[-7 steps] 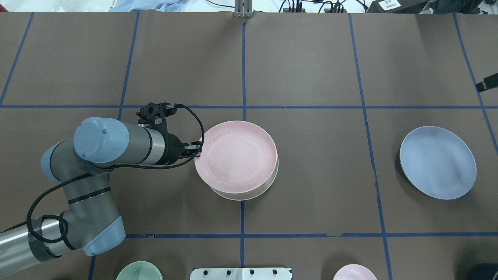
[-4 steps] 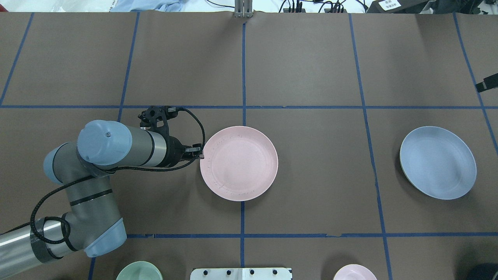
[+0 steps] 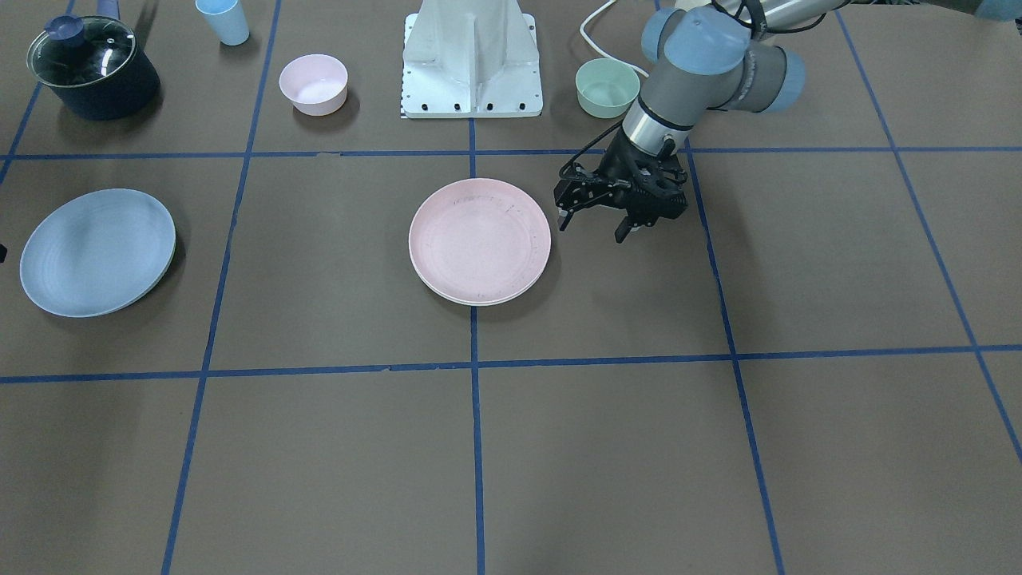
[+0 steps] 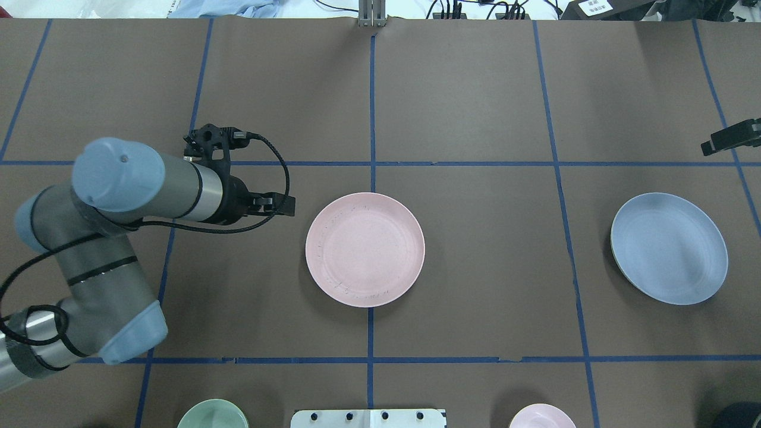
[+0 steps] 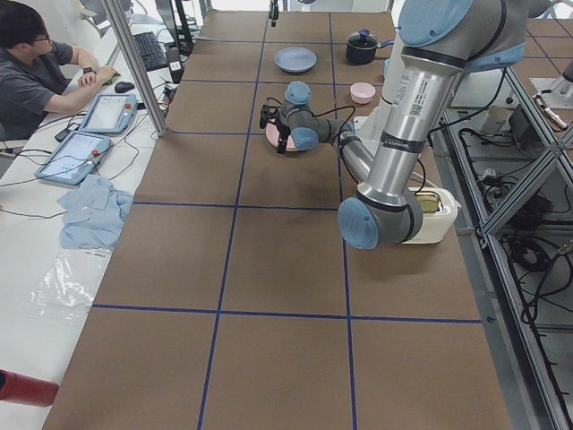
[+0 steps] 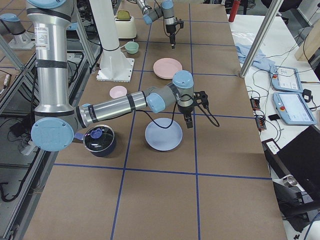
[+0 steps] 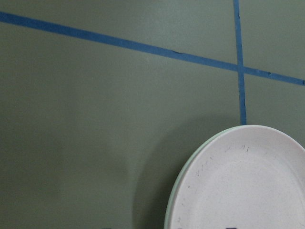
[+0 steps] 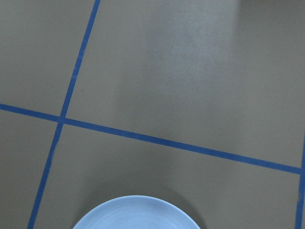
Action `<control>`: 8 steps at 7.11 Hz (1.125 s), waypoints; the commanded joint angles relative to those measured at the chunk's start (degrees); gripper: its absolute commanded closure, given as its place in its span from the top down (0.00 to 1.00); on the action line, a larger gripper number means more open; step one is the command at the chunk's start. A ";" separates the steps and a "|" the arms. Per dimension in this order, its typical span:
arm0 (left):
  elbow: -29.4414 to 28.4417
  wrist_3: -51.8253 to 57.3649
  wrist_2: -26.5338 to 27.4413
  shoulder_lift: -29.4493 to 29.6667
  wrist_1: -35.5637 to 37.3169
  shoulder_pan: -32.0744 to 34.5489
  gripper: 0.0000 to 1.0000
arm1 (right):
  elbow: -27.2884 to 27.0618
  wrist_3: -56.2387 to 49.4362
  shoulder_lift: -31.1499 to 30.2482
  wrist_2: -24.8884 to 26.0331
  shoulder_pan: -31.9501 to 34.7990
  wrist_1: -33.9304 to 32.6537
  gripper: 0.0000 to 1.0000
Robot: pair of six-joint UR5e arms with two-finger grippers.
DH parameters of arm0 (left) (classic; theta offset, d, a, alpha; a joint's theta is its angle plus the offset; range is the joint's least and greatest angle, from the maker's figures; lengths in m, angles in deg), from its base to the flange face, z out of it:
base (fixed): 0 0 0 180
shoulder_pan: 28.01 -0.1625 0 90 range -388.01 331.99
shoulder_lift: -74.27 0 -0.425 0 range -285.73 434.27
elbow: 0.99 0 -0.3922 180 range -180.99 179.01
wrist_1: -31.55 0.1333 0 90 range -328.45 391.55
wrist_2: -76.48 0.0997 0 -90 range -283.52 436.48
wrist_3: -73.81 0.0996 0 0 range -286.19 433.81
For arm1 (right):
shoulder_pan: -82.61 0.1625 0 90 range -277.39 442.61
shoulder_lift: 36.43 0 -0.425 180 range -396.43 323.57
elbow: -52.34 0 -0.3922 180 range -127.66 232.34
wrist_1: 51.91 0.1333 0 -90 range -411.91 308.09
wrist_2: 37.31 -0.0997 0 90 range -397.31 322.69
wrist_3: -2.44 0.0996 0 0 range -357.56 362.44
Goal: Stack three plates with pink and blue
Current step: 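Open the left gripper and withdraw it while the right gripper reaches the blue plate, then grasp the light blue plate rim with the right gripper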
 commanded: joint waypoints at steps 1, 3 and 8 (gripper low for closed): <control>5.54 21.14 -7.37 -6.84 5.16 10.61 1.00 | 0.28 18.29 -9.73 9.26 -11.28 22.20 1.00; 3.99 46.96 -12.40 -13.27 5.60 25.02 1.00 | 1.95 19.24 -17.41 11.69 -14.15 32.46 1.00; 3.80 55.35 -15.49 -17.43 5.08 30.27 1.00 | 16.63 21.53 -17.79 11.87 -15.20 49.73 0.69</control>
